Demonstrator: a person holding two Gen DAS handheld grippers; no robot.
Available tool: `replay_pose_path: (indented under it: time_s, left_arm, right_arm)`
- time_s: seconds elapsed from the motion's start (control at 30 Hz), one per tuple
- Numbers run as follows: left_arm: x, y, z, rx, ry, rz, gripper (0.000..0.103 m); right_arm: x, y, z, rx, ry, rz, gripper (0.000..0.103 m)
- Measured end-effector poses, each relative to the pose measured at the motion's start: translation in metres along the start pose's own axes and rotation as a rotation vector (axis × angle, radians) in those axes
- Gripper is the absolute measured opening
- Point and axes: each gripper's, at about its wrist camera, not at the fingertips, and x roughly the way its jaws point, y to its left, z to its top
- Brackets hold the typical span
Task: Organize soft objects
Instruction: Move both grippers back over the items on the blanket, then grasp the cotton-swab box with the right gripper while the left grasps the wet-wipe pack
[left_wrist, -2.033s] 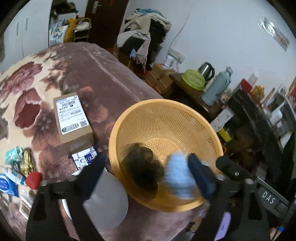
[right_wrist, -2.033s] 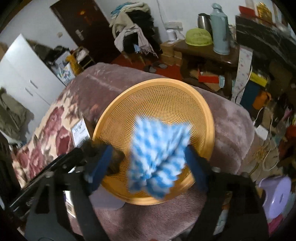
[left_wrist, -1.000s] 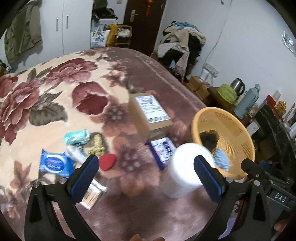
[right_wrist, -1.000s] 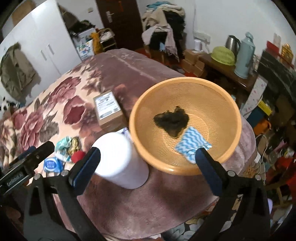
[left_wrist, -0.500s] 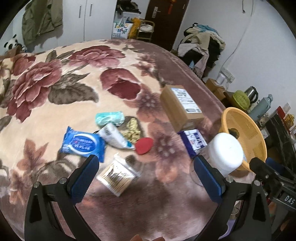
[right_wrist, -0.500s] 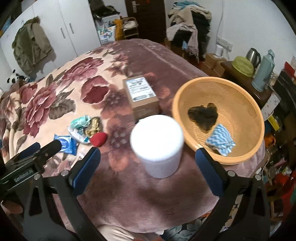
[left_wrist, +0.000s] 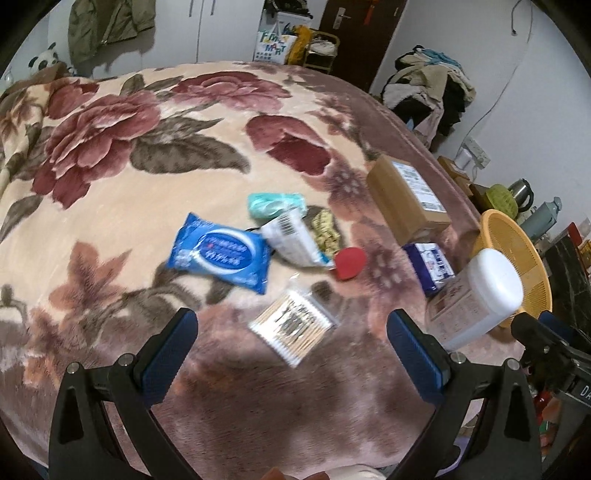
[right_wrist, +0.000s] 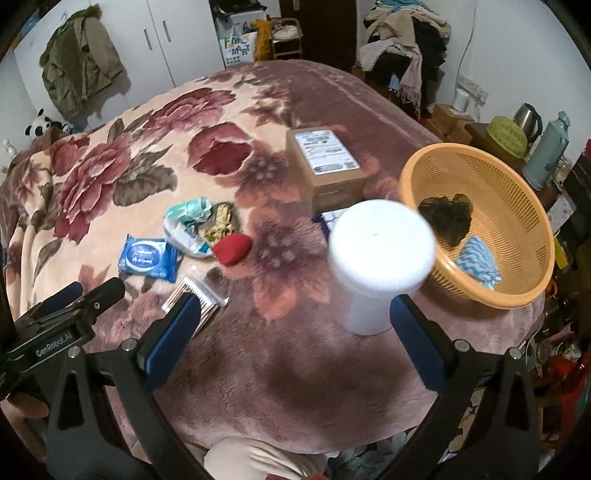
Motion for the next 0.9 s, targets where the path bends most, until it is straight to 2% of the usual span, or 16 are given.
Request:
replay_pose_path:
  time_s: [0.33,0.9]
  left_arm:
    - [0.012,0.040,-0.020,-0.033,0.038,0.030,0.102]
    - [0.057,0.097,-0.047,-0.122,0.133,0.067,0.102]
  right_arm:
    - [0.022,0.030,-0.020,-0.024,0.057,0.026,0.103]
    - [0.080,0.061,-0.053,-0.058,0.192,0.073,0.103]
